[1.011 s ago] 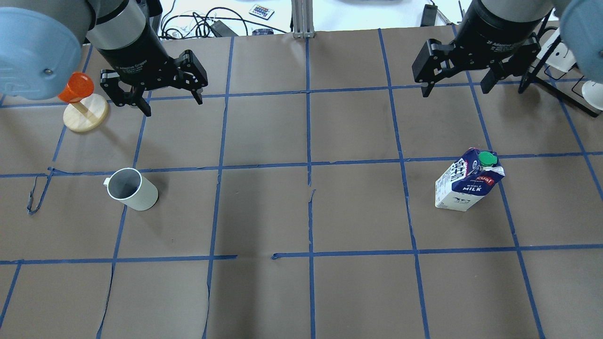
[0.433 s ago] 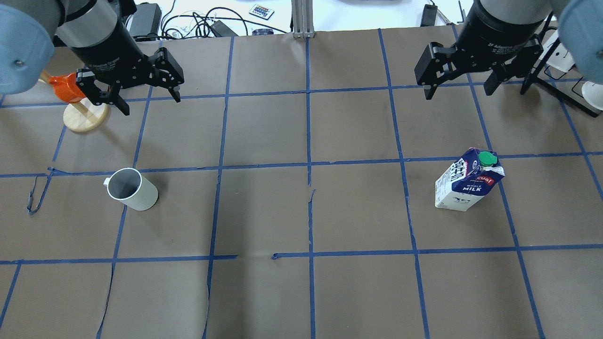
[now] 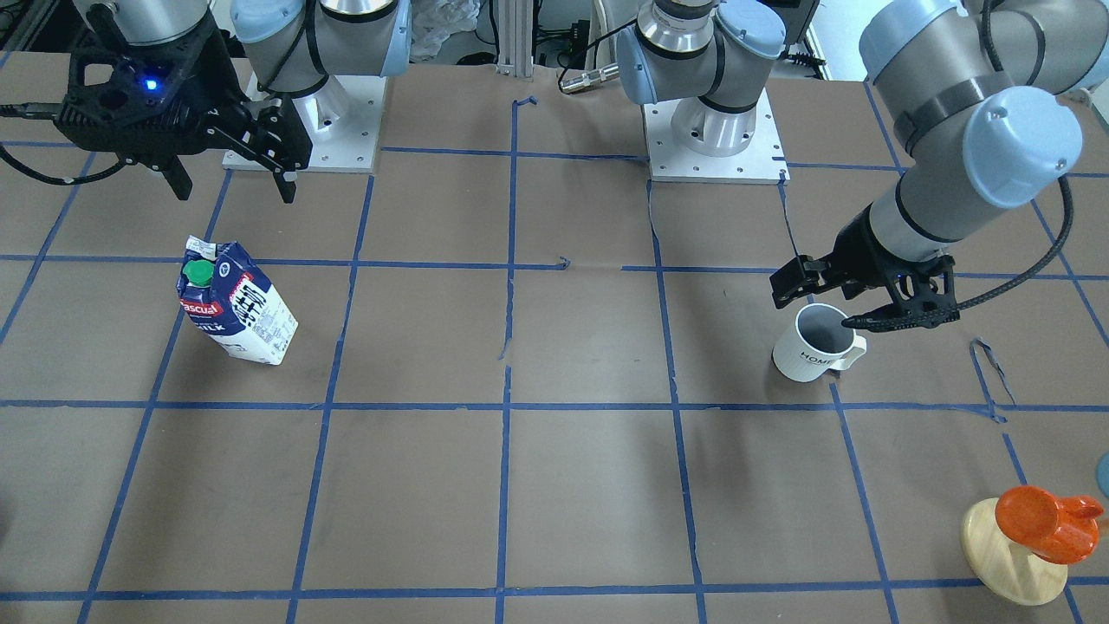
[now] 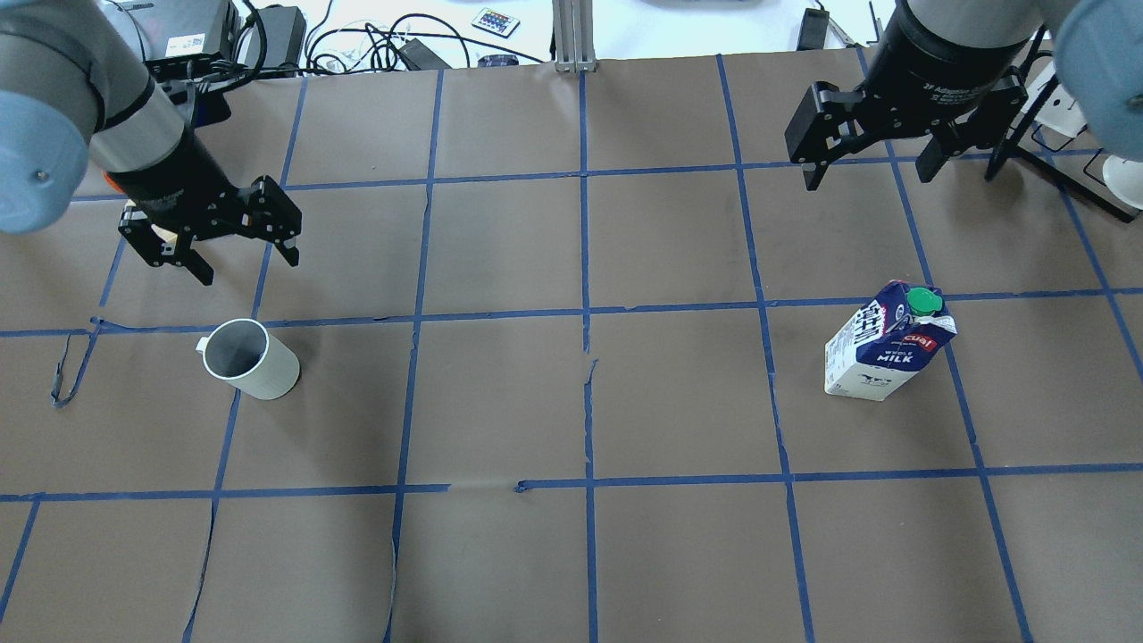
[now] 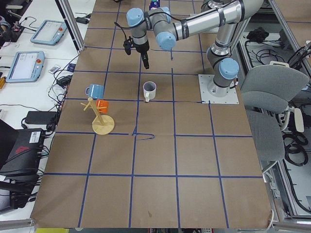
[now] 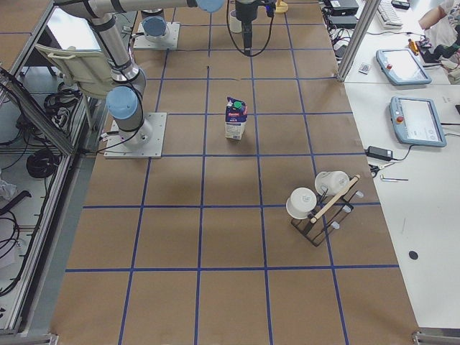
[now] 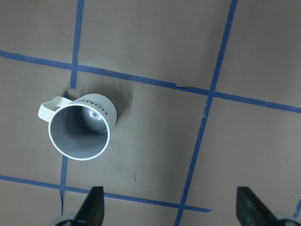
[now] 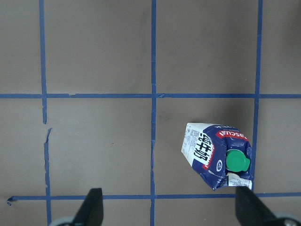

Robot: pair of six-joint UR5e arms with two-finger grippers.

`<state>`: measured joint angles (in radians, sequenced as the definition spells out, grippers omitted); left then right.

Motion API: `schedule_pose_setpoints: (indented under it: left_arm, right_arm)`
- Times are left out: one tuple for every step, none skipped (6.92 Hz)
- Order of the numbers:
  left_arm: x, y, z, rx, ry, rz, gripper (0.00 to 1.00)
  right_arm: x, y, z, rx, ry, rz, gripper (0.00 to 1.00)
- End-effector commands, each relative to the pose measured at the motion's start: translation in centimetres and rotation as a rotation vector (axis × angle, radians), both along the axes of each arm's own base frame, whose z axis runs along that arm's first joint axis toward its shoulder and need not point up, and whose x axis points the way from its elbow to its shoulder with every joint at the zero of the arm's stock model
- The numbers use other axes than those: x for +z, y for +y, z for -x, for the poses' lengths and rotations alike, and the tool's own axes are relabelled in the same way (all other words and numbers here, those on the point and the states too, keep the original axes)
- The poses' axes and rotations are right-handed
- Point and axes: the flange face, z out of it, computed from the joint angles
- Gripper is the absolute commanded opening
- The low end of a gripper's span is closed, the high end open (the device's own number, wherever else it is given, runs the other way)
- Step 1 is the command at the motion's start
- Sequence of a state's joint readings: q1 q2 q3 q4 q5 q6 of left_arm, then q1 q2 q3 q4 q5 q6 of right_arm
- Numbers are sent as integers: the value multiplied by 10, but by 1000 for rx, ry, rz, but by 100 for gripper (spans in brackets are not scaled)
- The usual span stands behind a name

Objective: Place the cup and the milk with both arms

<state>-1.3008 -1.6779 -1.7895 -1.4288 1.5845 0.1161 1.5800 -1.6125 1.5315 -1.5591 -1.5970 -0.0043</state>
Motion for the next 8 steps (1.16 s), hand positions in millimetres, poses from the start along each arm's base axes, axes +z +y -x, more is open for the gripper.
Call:
schedule_pose_setpoints:
  left_arm:
    - [-55, 12, -18, -96, -59, -92, 100]
    - [-75, 11, -18, -96, -57, -70, 100]
    - [-95, 12, -17, -96, -59, -65, 98]
    - [-103, 9, -17, -95, -63, -50, 93]
    - [-106, 8, -17, -97, -62, -53, 67]
    - [-105, 7, -18, -99, -64, -49, 20]
    - [-103, 5, -19, -99, -67, -44, 0]
    - [-103, 5, -19, -97, -68, -44, 0]
  right_arm:
    - [1, -3, 0, -8, -6, 17, 100]
    - [-8, -6, -3, -6, -16, -3, 100]
    - [-23, -18, 0, -3, -3, -34, 100]
    - [-27, -21, 1, -22, -7, -38, 100]
    - [-37, -28, 11, -44, -7, -56, 100]
    - [-50, -33, 39, -96, -3, -87, 100]
    - [-71, -34, 79, -168, -9, -128, 100]
    - [-85, -33, 102, -223, -31, -153, 100]
